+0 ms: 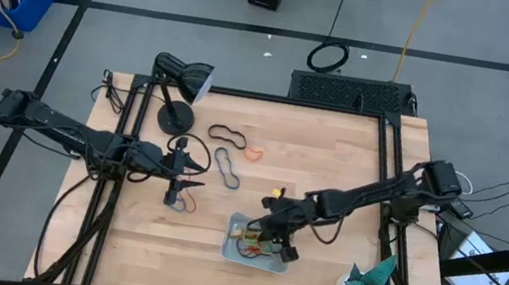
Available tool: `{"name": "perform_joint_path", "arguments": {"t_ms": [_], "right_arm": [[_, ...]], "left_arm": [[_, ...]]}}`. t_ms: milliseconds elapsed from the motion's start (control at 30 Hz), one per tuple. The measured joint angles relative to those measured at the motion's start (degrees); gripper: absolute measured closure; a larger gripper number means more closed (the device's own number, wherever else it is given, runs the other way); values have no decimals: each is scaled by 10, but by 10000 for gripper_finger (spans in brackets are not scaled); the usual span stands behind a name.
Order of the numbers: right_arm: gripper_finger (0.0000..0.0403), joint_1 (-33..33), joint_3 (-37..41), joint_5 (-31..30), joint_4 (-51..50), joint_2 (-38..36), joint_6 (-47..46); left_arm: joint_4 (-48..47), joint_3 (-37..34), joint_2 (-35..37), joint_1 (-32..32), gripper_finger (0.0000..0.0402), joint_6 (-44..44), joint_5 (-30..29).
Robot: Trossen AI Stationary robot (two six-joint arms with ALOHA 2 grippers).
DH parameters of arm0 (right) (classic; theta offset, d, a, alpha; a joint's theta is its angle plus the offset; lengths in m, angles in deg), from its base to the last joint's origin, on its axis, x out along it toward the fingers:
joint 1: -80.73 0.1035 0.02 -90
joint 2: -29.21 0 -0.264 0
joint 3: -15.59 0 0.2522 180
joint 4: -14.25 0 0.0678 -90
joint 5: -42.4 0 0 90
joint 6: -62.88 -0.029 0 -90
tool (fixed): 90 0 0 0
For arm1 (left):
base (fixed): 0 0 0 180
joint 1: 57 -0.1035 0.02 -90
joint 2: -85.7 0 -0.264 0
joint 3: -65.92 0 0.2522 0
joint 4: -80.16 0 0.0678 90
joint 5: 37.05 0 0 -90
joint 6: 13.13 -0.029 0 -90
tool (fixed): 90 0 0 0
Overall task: Pick and place rubber bands into bin
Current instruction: Put the green rubber band into the gray bin
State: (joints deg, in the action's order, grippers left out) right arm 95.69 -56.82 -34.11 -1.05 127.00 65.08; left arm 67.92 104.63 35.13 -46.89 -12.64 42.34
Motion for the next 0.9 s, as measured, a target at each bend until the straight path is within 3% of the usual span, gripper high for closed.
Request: {"name": "perform_joint_path", "arguments": {"t_ms": [533, 900], "right_arm": [[399, -2, 0, -2, 2, 31, 2], [353, -2, 0, -1, 4, 31, 1]], "left_arm": [[0, 0, 0, 0, 217, 0, 0], [0, 0, 0, 0, 217, 0, 0]]}}
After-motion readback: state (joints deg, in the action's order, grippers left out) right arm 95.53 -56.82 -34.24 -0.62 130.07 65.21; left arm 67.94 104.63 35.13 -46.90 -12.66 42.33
